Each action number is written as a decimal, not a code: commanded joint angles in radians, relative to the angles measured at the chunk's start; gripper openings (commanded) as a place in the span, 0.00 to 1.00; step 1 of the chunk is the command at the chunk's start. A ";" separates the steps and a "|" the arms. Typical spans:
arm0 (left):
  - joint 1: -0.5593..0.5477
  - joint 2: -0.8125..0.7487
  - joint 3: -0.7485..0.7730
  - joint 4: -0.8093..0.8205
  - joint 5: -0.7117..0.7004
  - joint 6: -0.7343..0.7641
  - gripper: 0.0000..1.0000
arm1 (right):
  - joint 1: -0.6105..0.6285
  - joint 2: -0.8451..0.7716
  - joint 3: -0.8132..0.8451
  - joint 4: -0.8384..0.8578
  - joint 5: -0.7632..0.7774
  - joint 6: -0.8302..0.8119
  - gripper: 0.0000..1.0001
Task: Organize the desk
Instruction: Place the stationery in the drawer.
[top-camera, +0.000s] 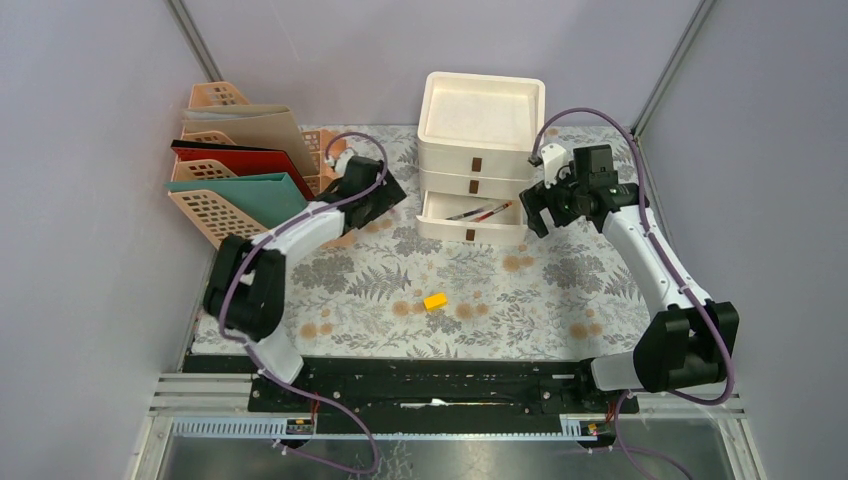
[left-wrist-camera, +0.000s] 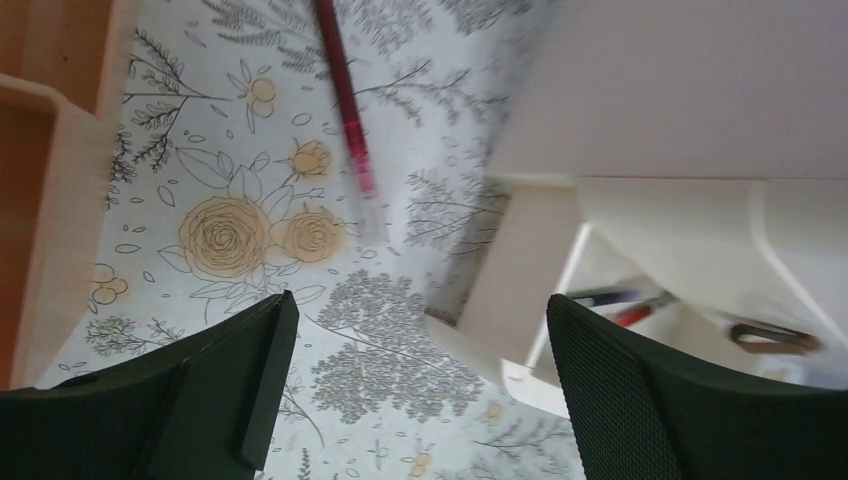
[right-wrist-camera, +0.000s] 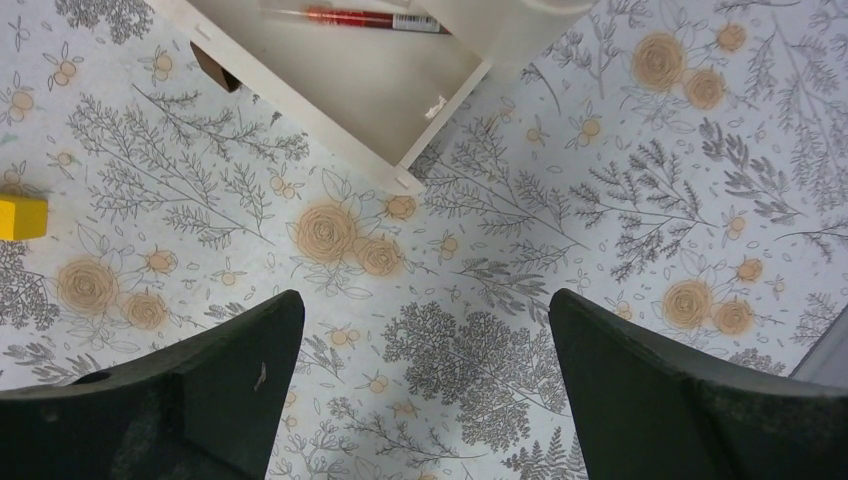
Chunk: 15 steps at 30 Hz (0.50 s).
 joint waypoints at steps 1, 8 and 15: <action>-0.011 0.134 0.224 -0.221 -0.095 0.059 0.98 | -0.004 -0.013 -0.013 0.012 0.027 -0.013 0.99; -0.008 0.403 0.507 -0.447 -0.177 0.042 0.65 | -0.017 -0.009 -0.022 0.012 0.027 -0.013 0.99; 0.014 0.536 0.631 -0.509 -0.177 0.054 0.56 | -0.031 -0.014 -0.029 0.012 0.027 -0.013 0.99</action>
